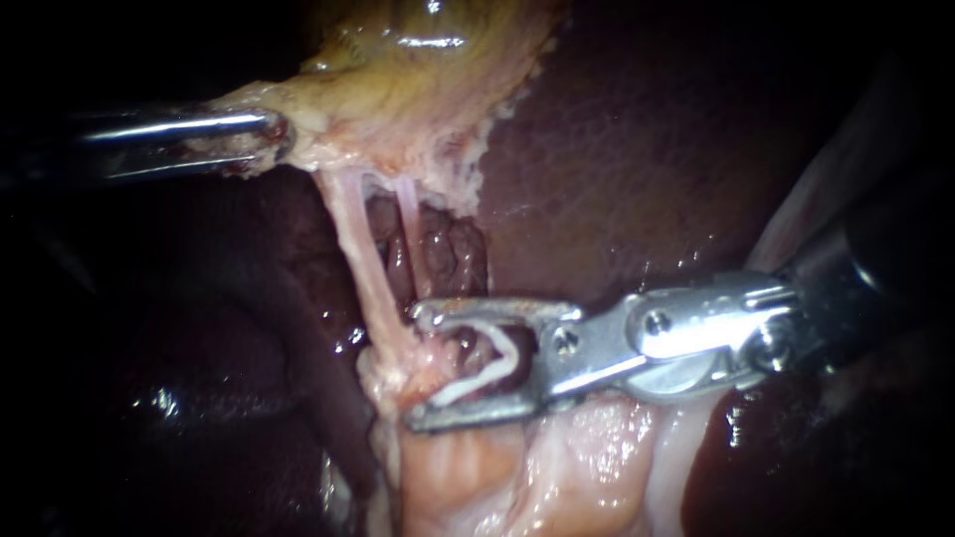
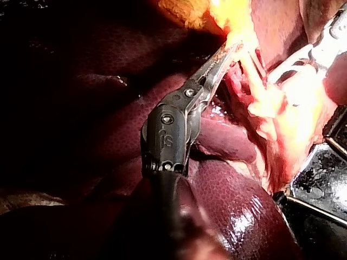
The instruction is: Clipping first clip left tube
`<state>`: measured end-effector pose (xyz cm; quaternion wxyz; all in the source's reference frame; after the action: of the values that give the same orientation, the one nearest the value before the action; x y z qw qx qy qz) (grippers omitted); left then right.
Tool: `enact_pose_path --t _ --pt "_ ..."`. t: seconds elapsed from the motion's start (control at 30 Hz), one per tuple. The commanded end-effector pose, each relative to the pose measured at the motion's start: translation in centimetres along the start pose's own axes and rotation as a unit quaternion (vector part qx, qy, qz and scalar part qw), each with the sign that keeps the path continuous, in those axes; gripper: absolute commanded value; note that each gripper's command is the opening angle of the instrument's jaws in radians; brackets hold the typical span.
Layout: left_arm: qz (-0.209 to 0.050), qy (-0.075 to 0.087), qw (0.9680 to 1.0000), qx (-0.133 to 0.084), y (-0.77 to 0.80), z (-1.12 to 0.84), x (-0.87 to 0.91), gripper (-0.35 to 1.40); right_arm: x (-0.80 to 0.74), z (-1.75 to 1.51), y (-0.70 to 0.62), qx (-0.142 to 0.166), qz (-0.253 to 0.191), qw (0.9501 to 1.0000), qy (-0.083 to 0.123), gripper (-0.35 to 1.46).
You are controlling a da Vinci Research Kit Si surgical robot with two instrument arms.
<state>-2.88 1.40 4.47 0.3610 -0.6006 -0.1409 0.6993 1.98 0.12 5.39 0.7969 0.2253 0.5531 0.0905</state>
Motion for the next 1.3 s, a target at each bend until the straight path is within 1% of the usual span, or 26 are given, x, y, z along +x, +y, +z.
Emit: enact_pose_path --t 0.03,0.37,0.5,0.67,0.77,0.83,0.97,1.1,1.3 --pt "0.000 0.000 1.0000 0.000 0.01 0.00 0.00 -0.35 -0.02 0.02 0.03 -0.001 0.000 1.0000 0.000 0.50" --pt "0.000 0.000 1.0000 0.001 0.02 0.00 0.00 -0.35 -0.21 0.19 0.25 -0.008 0.000 1.0000 -0.002 0.50" --pt "0.000 0.000 1.0000 0.001 0.03 0.01 0.01 -0.35 -0.22 0.31 0.30 -0.005 0.000 1.0000 -0.002 0.50" --pt "0.000 0.000 1.0000 0.001 0.03 0.02 0.01 -0.35 -0.18 0.51 0.30 0.005 -0.001 1.0000 -0.001 0.50" --pt "0.000 0.000 1.0000 0.001 0.04 0.03 0.01 -0.35 -0.15 0.64 0.27 0.010 -0.002 0.9999 0.000 0.50" --pt "0.000 0.000 1.0000 0.001 0.04 0.03 0.01 -0.35 -0.12 0.73 0.22 0.016 0.002 0.9999 0.000 0.50" --pt "0.000 0.000 1.0000 0.001 0.04 0.03 0.01 -0.35 -0.09 0.84 0.06 0.028 0.004 0.9996 0.003 0.50" --pt "0.000 0.000 1.0000 0.001 0.04 0.03 0.01 -0.35 -0.02 0.88 -0.11 0.040 0.008 0.9992 0.006 0.50" --pt "0.000 0.000 1.0000 0.001 0.04 0.03 0.01 -0.35 0.06 0.91 -0.26 0.049 0.008 0.9987 0.012 0.48"
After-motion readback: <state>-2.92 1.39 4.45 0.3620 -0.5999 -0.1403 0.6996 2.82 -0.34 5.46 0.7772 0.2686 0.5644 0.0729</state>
